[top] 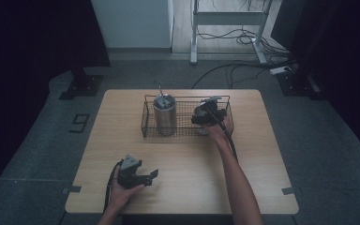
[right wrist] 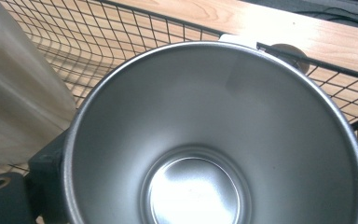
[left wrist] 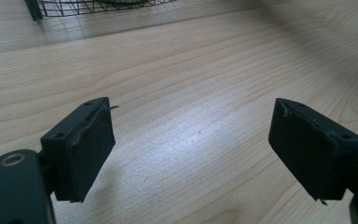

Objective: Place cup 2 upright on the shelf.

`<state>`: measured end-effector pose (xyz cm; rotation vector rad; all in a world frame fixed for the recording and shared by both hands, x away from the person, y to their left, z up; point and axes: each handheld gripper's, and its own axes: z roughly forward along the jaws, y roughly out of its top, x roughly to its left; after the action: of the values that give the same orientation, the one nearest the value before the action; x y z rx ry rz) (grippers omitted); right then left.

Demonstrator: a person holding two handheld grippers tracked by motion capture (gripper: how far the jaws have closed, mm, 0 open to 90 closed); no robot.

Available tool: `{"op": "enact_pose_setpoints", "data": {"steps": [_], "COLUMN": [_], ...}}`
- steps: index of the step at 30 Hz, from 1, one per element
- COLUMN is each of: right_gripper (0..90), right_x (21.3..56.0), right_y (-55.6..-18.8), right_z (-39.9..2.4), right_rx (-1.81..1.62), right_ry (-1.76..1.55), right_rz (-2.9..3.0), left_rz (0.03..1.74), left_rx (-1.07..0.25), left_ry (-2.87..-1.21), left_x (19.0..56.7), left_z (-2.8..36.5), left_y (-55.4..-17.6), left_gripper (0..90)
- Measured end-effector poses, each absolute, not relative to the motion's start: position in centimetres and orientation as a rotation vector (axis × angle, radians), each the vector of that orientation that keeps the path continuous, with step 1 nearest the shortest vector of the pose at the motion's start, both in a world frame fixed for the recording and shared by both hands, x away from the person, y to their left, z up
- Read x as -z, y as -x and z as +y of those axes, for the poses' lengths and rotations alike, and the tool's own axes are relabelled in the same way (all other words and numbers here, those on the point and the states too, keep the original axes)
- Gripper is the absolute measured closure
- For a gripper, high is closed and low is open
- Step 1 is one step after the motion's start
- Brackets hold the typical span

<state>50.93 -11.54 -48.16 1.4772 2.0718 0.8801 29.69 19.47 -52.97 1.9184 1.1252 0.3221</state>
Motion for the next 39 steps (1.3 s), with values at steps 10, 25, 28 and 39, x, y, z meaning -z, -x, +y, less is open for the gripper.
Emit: {"op": "enact_pose_setpoints", "data": {"steps": [10,25,28,39], "right_gripper": [5.7,0.0,0.0,0.0], "right_x": [48.9,47.0,46.4,45.3], "right_y": [-50.8,-49.8,-49.5,-48.5], "right_z": [-12.4,-13.6,-13.8,-14.8], "right_rx": [-0.884,-1.014,-1.05,-1.108], "right_ry": [-1.516,-1.491,-1.488,-1.479], "right_rz": [2.082,2.018,1.991,1.964], "left_rz": [1.124,1.129,1.135,1.131], "left_rx": [-0.318,-0.296,-0.293,-0.298], "left_ry": [-1.926,-1.927,-1.925,-1.922], "left_x": [53.1,53.2,53.3,53.2], "left_z": [19.3,19.1,19.2,19.2], "left_y": [-29.7,-29.7,-29.7,-29.6], "left_gripper": [14.4,13.8,13.8,13.8]}}
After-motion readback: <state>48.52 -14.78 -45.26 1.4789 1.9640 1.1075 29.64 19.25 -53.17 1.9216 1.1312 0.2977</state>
